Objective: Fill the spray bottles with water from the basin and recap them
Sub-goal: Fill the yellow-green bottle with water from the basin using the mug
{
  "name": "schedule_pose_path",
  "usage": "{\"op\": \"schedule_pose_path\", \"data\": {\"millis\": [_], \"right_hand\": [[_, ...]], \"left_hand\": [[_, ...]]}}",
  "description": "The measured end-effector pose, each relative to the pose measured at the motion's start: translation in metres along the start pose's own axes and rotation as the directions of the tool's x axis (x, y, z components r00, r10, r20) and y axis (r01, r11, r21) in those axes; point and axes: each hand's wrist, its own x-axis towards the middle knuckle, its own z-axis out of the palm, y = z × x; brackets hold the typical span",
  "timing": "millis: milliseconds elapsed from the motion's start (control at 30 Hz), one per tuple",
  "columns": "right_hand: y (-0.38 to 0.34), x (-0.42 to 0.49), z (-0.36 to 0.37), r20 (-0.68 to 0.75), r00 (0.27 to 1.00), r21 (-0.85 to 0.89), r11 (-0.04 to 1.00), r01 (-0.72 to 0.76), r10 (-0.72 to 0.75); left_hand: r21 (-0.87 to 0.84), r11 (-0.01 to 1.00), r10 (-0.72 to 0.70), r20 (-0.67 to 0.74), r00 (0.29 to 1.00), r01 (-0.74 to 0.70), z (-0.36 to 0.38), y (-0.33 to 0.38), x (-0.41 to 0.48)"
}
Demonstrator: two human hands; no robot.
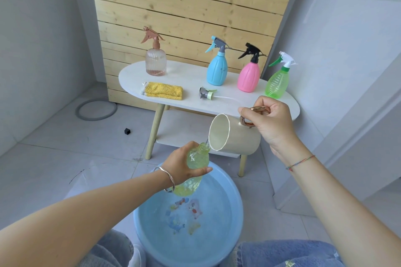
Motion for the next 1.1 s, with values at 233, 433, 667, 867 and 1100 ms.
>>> {"op": "schedule_pose_path", "data": {"millis": [233,433,667,867,1100], "right_hand": [[-0.0007,-0.0001,0.0019,0.021,1.000,0.021,1.000,0.015,-0.016],[-0.0024,-0.0002,0.0030,0.018,0.999,-0.010,0.999,0.034,-0.034],[-0.0055,-0.0011,0.0047,0.025,0.999,-0.011,0.999,0.033,-0.032],[-0.0057,-0.0010,0.0047,0.031,0.999,-0.038,0.999,0.038,-0.037],[-0.0024,0.0018,0.0050,0.069,0.995,-0.087,0.994,0.072,-0.067]], "left_hand": [[-0.010,1.000,-0.013,0.014,1.000,0.014,0.0001,0.0014,-0.0009],[-0.006,1.000,-0.015,0.017,1.000,0.015,0.0007,0.0030,-0.0011],[0.000,1.000,-0.004,0.014,1.000,0.004,0.0015,0.0034,-0.0004],[0.000,1.000,-0.008,0.022,1.000,0.008,0.0023,0.0030,0.0008],[-0.021,1.000,-0.001,-0.005,1.000,0.001,0.0045,0.0015,0.0007]]}}
